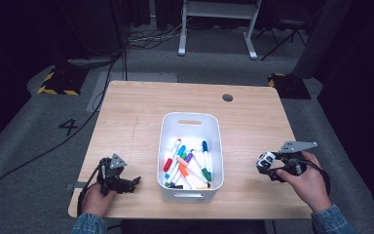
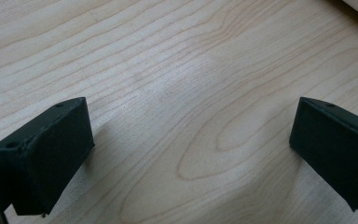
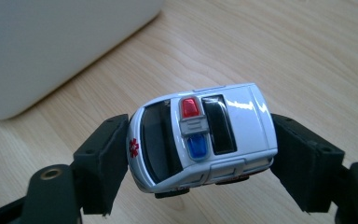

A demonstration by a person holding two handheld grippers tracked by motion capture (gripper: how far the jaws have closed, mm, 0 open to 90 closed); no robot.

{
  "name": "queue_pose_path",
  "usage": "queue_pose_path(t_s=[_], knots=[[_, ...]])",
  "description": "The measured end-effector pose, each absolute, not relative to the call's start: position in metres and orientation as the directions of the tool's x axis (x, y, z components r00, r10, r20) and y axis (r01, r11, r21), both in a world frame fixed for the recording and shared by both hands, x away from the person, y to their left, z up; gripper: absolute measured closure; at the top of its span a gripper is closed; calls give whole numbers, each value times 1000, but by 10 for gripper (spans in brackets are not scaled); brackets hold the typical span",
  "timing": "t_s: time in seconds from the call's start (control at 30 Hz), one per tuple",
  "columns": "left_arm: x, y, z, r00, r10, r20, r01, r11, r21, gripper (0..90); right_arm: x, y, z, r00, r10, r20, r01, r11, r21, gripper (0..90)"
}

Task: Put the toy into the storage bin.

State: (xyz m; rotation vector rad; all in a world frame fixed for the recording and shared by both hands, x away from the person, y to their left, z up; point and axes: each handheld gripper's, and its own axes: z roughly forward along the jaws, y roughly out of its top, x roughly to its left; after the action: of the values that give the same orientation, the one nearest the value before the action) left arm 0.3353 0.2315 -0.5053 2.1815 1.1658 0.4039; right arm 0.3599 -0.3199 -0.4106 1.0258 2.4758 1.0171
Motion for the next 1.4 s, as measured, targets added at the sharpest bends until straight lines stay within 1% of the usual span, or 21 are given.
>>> queue_pose_path(t_s=[0.37, 0.6, 0.77, 0.8, 0.83, 1.1, 1.2, 1.4], knots=[[335, 232, -505, 563, 826, -23, 635, -415, 652, 0, 354, -304, -383, -744, 668, -6, 441, 498, 747, 249], [334, 232, -505, 563, 826, -21, 633, -415, 654, 0, 353, -279, -366, -792, 610, -24, 375, 518, 769, 248], [334, 232, -506, 563, 827, -20, 632, -414, 656, 0, 355, -264, -360, -815, 579, -28, 348, 528, 775, 249], [333, 232, -506, 566, 824, -32, 636, -412, 653, 0, 356, -261, -358, -823, 568, -25, 340, 528, 778, 249], [333, 232, -506, 564, 826, -21, 633, -415, 654, 0, 356, -254, -355, -834, 551, -25, 324, 527, 786, 249], [332, 232, -506, 565, 824, -27, 633, -413, 655, 0, 354, -232, -345, -864, 503, -22, 286, 525, 802, 248], [332, 232, -506, 565, 825, -26, 634, -414, 654, 0, 352, -218, -340, -882, 471, -24, 259, 526, 810, 248], [332, 232, -506, 565, 824, -26, 634, -414, 653, 0, 349, -199, -338, -902, 431, -18, 240, 536, 809, 249]])
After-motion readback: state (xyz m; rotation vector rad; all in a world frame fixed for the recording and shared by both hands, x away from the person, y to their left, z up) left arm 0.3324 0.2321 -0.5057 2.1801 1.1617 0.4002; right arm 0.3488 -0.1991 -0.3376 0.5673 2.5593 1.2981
